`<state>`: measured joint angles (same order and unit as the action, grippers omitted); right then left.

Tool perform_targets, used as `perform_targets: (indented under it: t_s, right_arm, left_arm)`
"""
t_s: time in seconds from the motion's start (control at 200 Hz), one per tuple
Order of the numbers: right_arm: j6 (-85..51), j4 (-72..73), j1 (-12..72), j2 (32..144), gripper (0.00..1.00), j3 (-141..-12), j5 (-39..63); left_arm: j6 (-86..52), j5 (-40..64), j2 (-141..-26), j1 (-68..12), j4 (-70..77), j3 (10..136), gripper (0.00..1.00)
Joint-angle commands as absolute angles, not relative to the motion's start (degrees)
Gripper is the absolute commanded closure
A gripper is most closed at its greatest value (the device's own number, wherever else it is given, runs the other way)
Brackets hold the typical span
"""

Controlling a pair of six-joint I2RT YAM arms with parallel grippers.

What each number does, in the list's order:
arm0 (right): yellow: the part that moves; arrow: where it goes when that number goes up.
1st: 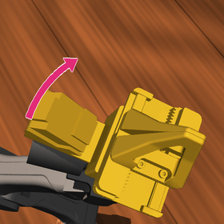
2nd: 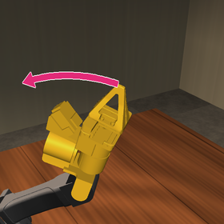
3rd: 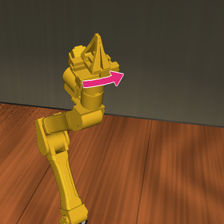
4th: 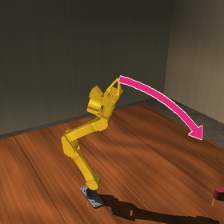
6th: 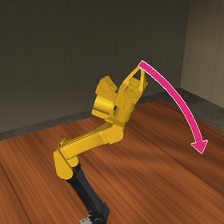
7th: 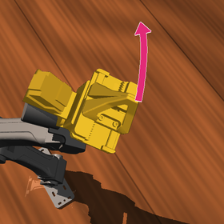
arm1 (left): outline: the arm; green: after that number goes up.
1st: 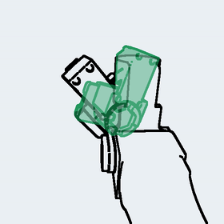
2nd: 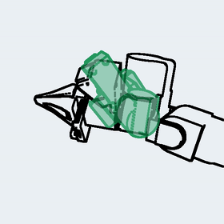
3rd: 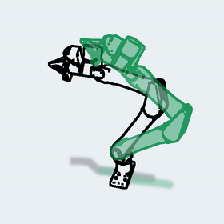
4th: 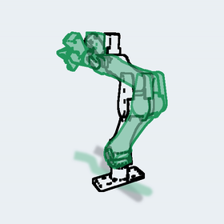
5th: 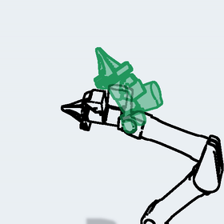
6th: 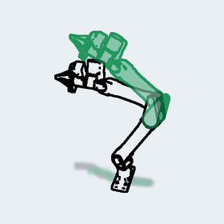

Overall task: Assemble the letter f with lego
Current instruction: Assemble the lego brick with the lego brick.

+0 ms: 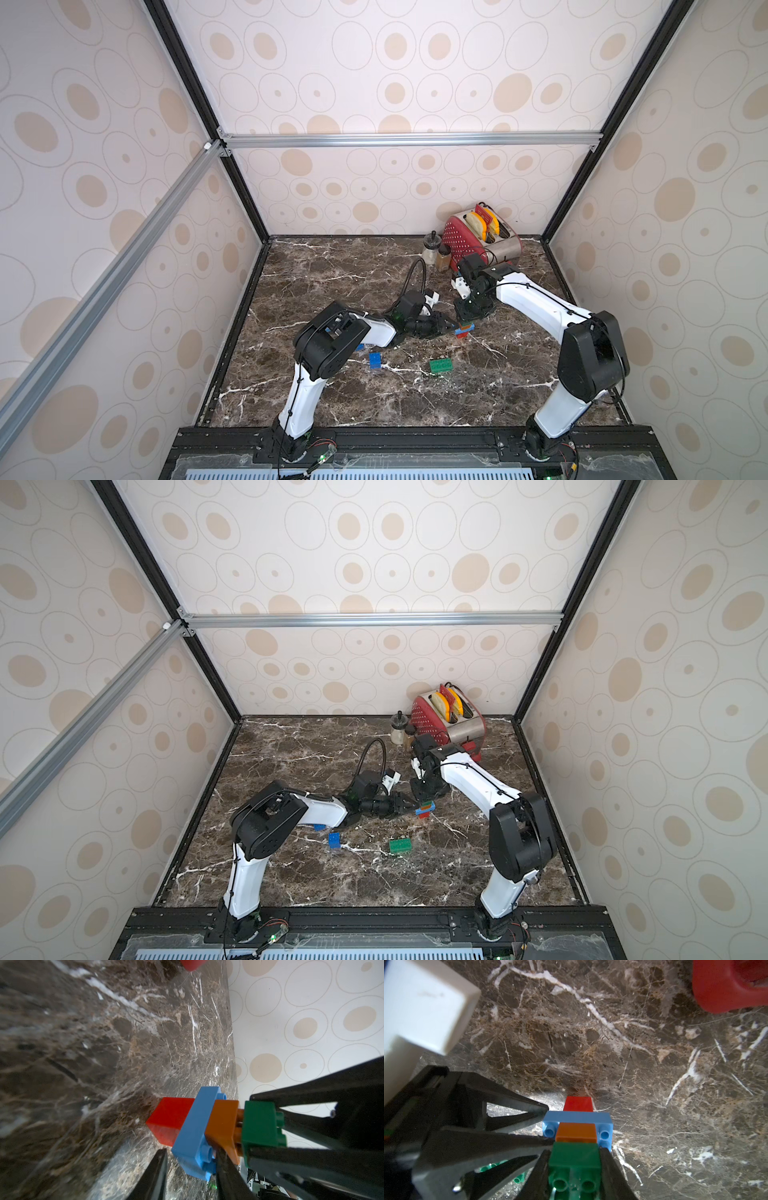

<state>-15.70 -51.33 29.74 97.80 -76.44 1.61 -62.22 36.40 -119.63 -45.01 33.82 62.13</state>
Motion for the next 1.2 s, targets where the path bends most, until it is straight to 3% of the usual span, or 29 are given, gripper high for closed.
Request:
perform_targets:
  t_s: [0.0,1.197]
  right_arm:
    - [-14.51,-52.35,29.66,99.32,0.78,-76.37,3.89]
    - [-15.86,-50.76,30.99,101.89,0.78,-70.02,2.28]
  left_arm:
    - [-62.97,36.6,-120.72,-45.09,34.58,63.11,0.6]
    - [-61.7,36.57,-118.78,-45.2,32.95,62.86,0.58]
